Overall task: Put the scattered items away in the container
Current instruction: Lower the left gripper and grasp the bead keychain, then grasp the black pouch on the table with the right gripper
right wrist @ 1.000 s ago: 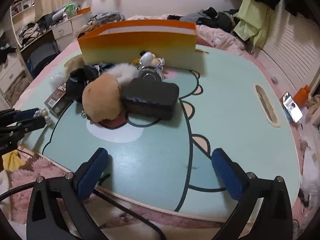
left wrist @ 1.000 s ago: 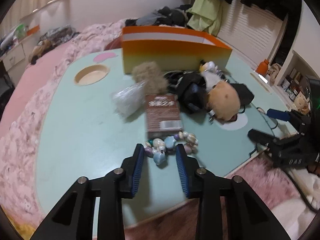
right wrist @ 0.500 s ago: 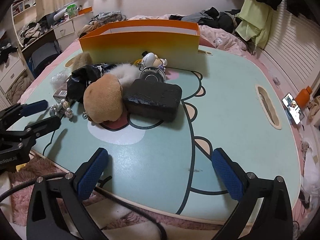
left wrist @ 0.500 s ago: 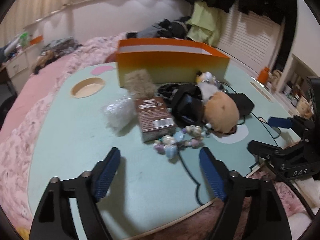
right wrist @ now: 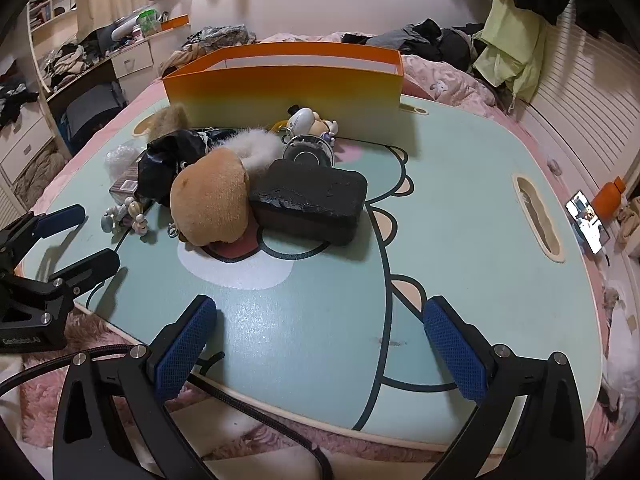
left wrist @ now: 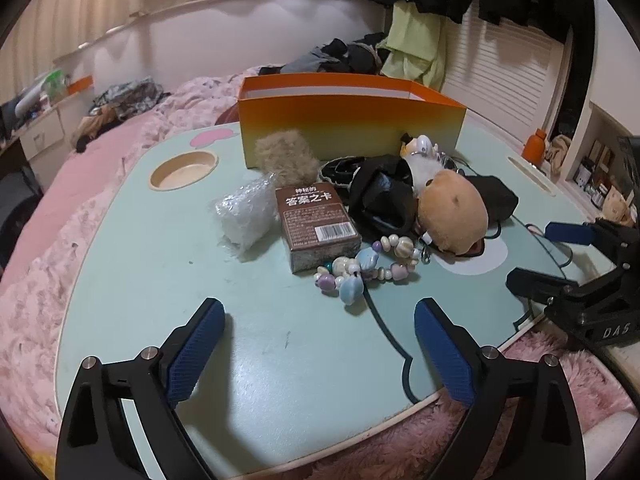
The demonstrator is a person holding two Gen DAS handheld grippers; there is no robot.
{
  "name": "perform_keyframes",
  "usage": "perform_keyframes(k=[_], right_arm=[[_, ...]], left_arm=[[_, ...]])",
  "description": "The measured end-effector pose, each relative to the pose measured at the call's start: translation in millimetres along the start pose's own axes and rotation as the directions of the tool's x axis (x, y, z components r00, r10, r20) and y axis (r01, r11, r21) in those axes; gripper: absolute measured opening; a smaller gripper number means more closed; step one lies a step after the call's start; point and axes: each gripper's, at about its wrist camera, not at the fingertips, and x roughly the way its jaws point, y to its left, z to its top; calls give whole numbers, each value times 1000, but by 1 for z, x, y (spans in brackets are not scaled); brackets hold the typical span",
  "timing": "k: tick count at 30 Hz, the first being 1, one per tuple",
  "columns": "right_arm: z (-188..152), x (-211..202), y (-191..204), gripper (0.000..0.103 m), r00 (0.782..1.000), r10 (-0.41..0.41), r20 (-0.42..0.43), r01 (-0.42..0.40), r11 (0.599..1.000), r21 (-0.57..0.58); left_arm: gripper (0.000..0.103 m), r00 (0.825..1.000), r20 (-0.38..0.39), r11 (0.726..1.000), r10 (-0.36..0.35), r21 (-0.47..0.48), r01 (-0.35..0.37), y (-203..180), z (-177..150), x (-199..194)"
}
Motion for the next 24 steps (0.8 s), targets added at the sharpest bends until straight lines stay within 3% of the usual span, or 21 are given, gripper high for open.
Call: perform_keyframes(k=[3, 8, 11, 13, 15, 24], right_arm=[[-1, 0, -1, 103, 1000, 2, 2, -2, 1000, 1], [-1, 0, -1, 103, 1000, 3, 3, -3, 1000, 0], [-1, 0, -1, 103, 1000, 3, 3, -3, 1000, 0], [-1, 0, -1, 103, 1000, 3, 3, -3, 1000, 1], [-1, 0, -1, 103, 1000, 3, 3, -3, 1000, 0], [-1, -3, -1, 103, 999, 32, 25, -33, 999, 35]], left_arm=[[94, 999, -1, 999, -37, -27, 37, 3, 5, 2], [74, 1000, -1, 1000, -25, 12, 25, -4, 9, 5], [58, 1000, 4, 999, -19, 47, 19, -10, 9, 5], [28, 1000, 10, 998, -17, 64, 17, -12, 9, 4], [19, 999, 14, 997, -32, 70, 31, -12, 8, 3], [14, 991, 89, 993, -96, 73, 90, -11, -3, -14]])
